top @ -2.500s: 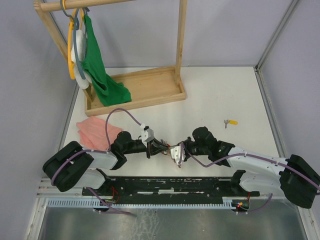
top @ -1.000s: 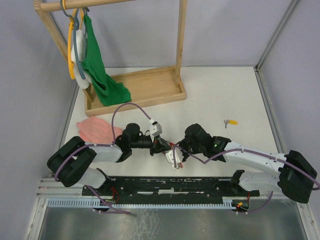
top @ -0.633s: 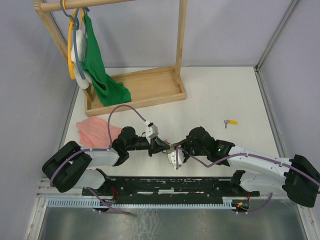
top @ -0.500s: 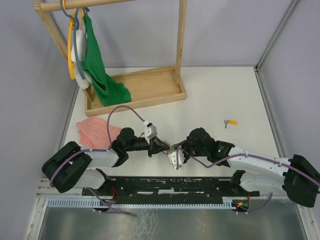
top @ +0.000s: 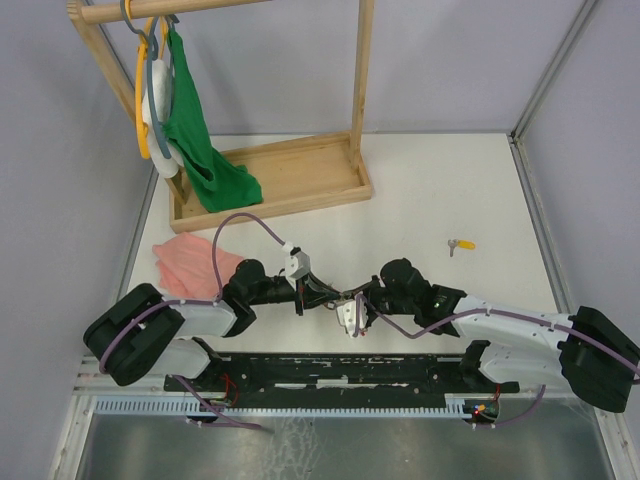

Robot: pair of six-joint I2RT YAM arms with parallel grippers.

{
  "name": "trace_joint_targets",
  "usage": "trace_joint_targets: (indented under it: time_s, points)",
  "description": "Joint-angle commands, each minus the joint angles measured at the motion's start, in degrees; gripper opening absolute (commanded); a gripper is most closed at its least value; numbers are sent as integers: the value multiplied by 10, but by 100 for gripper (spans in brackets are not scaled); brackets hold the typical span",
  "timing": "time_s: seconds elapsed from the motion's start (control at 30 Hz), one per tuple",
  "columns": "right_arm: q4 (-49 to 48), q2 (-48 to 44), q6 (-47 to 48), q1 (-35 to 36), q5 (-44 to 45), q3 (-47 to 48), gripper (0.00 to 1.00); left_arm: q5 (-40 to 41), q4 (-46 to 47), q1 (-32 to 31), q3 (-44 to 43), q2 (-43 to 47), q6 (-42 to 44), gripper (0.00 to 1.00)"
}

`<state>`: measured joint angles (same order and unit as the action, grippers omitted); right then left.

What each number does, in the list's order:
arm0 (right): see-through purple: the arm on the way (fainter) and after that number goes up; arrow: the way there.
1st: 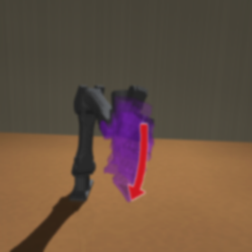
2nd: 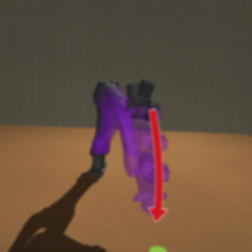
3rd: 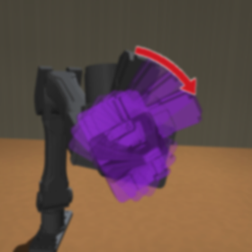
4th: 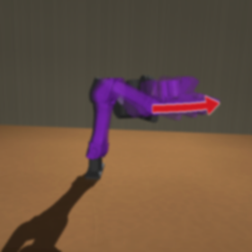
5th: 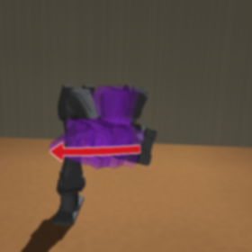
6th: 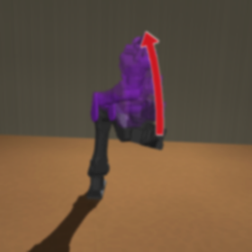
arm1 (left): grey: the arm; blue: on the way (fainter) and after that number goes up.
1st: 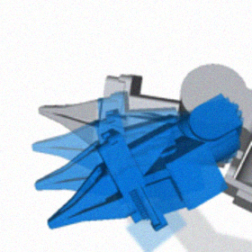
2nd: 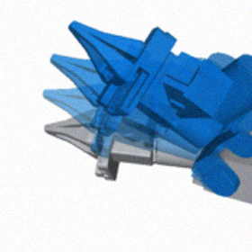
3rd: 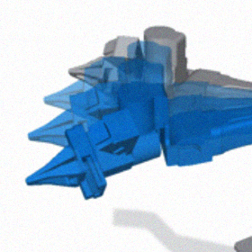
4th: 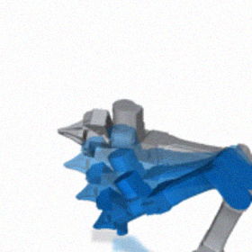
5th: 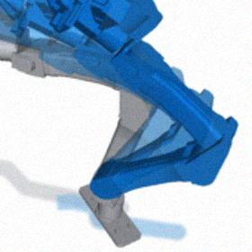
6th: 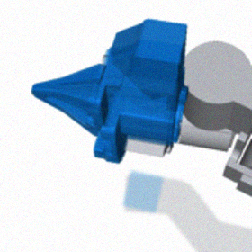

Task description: Put the keys on the keyring

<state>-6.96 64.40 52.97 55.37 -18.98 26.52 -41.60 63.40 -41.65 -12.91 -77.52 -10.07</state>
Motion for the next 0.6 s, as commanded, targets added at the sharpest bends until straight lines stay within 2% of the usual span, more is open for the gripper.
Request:
trace_joint_targets:
  time_s: [0.0,0.13,0.17,0.27,0.33,0.43,0.57]
  points:
    - [-59,11,-39,-2,-20,-20,1,12,121,-3,1,-7,-29,3]
    - [-65,-2,-43,-1,8,-32,5,14,116,-4,7,-7,-14,3]
    - [-56,-9,-44,-2,15,-32,9,16,106,-4,7,-4,-5,3]
    - [-19,-31,-48,-2,31,-31,32,26,41,-4,3,9,34,3]
    - [-3,-50,-64,-2,36,-34,39,38,9,-4,0,18,56,3]
    - [16,-83,-117,-1,48,-32,46,56,-39,-4,-7,26,86,3]
    - [54,-107,-241,-1,81,-9,53,68,-91,-4,-12,36,122,3]
